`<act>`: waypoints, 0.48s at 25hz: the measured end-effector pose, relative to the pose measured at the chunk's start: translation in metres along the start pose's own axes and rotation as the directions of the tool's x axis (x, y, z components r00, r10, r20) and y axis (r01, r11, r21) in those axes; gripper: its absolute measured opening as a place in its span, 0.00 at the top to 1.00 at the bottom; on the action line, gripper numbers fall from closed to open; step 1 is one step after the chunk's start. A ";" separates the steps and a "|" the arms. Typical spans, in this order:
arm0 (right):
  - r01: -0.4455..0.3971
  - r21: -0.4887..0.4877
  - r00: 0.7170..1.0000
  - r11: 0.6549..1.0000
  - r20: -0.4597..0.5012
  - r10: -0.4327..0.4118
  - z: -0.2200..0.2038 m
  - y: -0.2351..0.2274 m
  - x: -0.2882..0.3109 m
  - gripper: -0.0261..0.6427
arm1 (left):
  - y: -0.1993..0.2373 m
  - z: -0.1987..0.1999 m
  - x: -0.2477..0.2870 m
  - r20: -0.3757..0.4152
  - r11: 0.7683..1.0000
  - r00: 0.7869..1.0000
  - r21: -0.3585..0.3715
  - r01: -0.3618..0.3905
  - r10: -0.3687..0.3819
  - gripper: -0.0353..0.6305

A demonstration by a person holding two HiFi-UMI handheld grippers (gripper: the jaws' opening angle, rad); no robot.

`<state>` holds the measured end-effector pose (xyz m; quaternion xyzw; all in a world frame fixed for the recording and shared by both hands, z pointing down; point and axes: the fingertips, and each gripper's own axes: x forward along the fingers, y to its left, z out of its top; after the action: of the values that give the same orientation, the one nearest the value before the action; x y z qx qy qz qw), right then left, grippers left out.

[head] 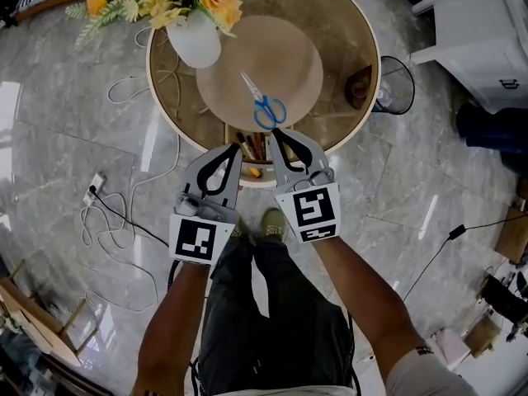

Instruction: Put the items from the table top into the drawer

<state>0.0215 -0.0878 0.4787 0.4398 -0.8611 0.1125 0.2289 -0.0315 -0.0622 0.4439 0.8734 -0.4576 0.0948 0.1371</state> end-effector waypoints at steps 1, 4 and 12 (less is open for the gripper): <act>-0.002 -0.002 1.000 1.000 -0.015 0.002 -0.003 -0.001 0.004 0.95 | 0.001 0.000 0.002 -0.001 1.000 1.000 -0.001 0.001 -0.001 0.95; -0.006 -0.003 0.998 1.000 -0.059 0.006 -0.011 -0.005 0.015 0.92 | 0.006 -0.001 0.007 -0.006 1.000 1.000 -0.005 0.002 -0.002 0.95; -0.010 -0.011 0.978 1.000 -0.207 0.007 -0.038 -0.014 0.048 0.82 | 0.016 -0.002 0.017 -0.009 1.000 1.000 -0.014 0.006 -0.006 0.95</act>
<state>0.0195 -0.1146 0.5357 0.4208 -0.8351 0.1535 0.3193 -0.0356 -0.0832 0.4536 0.8734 -0.4549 0.0950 0.1456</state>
